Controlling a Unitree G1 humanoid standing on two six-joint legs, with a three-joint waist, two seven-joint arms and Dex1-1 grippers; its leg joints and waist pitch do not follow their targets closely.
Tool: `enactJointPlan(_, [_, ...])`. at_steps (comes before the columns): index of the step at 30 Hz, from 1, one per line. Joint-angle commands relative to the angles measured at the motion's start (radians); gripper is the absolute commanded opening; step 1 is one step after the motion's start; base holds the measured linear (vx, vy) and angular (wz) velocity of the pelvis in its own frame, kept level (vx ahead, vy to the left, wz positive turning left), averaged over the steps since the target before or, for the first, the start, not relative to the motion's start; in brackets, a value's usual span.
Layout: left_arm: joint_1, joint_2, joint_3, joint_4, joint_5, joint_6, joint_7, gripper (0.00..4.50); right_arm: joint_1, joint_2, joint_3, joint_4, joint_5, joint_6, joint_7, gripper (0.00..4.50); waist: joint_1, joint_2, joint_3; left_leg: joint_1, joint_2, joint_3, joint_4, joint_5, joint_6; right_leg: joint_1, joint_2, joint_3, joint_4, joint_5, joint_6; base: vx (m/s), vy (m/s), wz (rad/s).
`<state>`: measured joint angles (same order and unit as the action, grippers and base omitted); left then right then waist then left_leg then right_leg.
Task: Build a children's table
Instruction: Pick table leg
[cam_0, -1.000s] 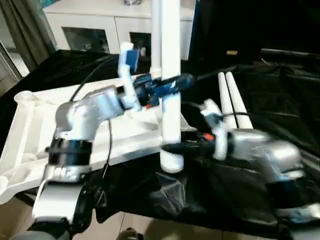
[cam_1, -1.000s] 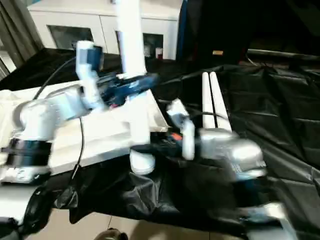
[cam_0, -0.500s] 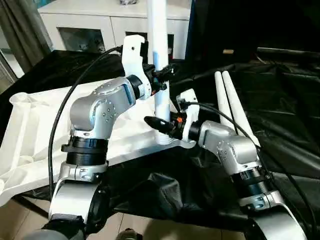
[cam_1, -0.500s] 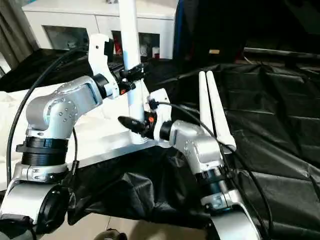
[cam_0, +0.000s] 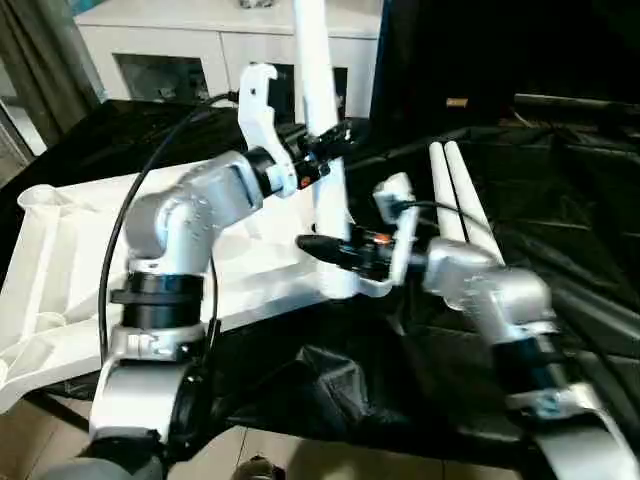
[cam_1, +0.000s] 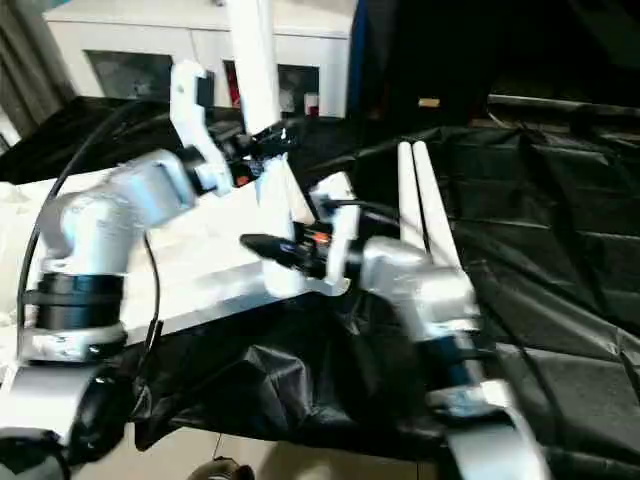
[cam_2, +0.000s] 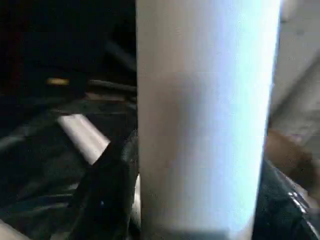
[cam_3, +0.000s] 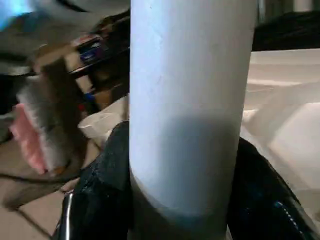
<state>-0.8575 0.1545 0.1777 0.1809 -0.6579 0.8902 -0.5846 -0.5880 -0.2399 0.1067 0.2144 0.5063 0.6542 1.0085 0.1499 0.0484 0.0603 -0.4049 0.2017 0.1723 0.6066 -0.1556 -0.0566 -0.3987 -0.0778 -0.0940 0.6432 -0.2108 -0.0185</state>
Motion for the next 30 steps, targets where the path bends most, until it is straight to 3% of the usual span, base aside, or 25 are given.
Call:
enactJointPlan(1, [-0.011, 0.019, 0.013, 0.024, -0.019, 0.024, -0.040, 2.27, -0.004, -0.004, 0.003, -0.069, 0.058, 0.014, 0.081, 1.93, 0.004, -0.012, -0.083, 0.021, 0.025, -0.011, -0.058, -0.142, 0.025, 0.058, -0.071, 0.052, -0.082, -0.100, -0.176, 0.000, 0.000, 0.00])
enactJointPlan(4, [-0.005, 0.033, 0.004, 0.031, -0.031, 0.028, -0.076, 1.91, 0.000, -0.017, -0.002, -0.088, 0.088, 0.038, 0.112, 1.93, 0.004, -0.010, -0.083, 0.020, 0.026, -0.012, -0.058, -0.138, 0.023, 0.056, -0.071, 0.053, -0.080, -0.099, -0.177, 0.000, 0.000, 0.00])
enactJointPlan(7, [0.005, 0.053, -0.015, 0.023, -0.070, 0.031, -0.161, 1.86, 0.007, -0.035, -0.010, -0.117, 0.126, 0.070, 0.146, 1.93, 0.004, -0.015, -0.083, 0.020, 0.024, -0.011, -0.059, -0.136, 0.019, 0.058, -0.070, 0.053, -0.083, -0.109, -0.172, 0.000, 0.000, 0.00])
enactJointPlan(13, [-0.002, 0.045, -0.004, 0.031, -0.063, 0.022, -0.143, 1.81, 0.005, -0.038, -0.007, -0.116, 0.128, 0.072, 0.157, 1.93, 0.006, -0.015, -0.083, 0.020, 0.025, -0.010, -0.058, -0.130, 0.021, 0.056, -0.070, 0.053, -0.081, -0.099, -0.176, 0.000, 0.000, 0.00])
enactJointPlan(17, [-0.002, 0.048, -0.017, 0.028, -0.042, 0.014, -0.125, 1.81, 0.010, -0.029, -0.006, -0.108, 0.092, 0.022, 0.122, 1.93, 0.009, -0.007, -0.084, 0.022, 0.027, -0.012, -0.059, -0.143, 0.009, 0.055, -0.071, 0.053, -0.082, -0.119, -0.166, 0.000, 0.000, 0.00])
enactJointPlan(19, [0.000, 0.054, -0.032, 0.022, -0.025, 0.004, -0.114, 1.81, 0.011, -0.019, -0.011, -0.105, 0.090, 0.021, 0.099, 2.48, 0.009, -0.009, -0.085, 0.021, 0.027, -0.013, -0.059, -0.139, 0.008, 0.056, -0.071, 0.053, -0.081, -0.101, -0.167, 0.000, 0.000, 0.00])
enactJointPlan(23, [-0.004, 0.057, -0.058, 0.012, 0.027, -0.020, -0.053, 1.81, 0.004, 0.005, -0.002, -0.080, 0.038, 0.006, 0.004, 2.82, 0.008, -0.002, -0.085, 0.022, 0.028, -0.015, -0.061, -0.146, -0.002, 0.053, -0.070, 0.052, -0.080, -0.088, -0.168, 0.000, 0.000, 0.00])
enactJointPlan(24, [-0.007, 0.059, -0.078, 0.007, 0.066, -0.033, -0.016, 1.81, -0.005, 0.025, 0.008, -0.056, -0.010, -0.021, -0.065, 2.97, 0.006, -0.004, -0.085, 0.023, 0.027, -0.015, -0.062, -0.152, -0.008, 0.055, -0.071, 0.052, -0.080, -0.095, -0.167, 0.000, 0.000, 0.00])
enactJointPlan(25, [-0.012, 0.054, -0.091, 0.005, 0.109, -0.044, 0.045, 1.81, -0.016, 0.054, 0.010, -0.029, -0.047, -0.044, -0.135, 3.06, 0.004, 0.001, -0.084, 0.024, 0.031, -0.017, -0.064, -0.163, -0.021, 0.051, -0.071, 0.053, -0.079, -0.107, -0.159, 0.000, 0.000, 0.00])
enactJointPlan(30, [-0.023, 0.028, -0.104, -0.010, 0.176, -0.057, 0.170, 1.80, -0.041, 0.128, 0.017, 0.049, -0.115, -0.099, -0.270, 2.98, -0.004, -0.001, -0.084, 0.024, 0.026, -0.017, -0.066, -0.176, -0.035, 0.055, -0.072, 0.053, -0.082, -0.108, -0.150, 0.000, 0.000, 0.00])
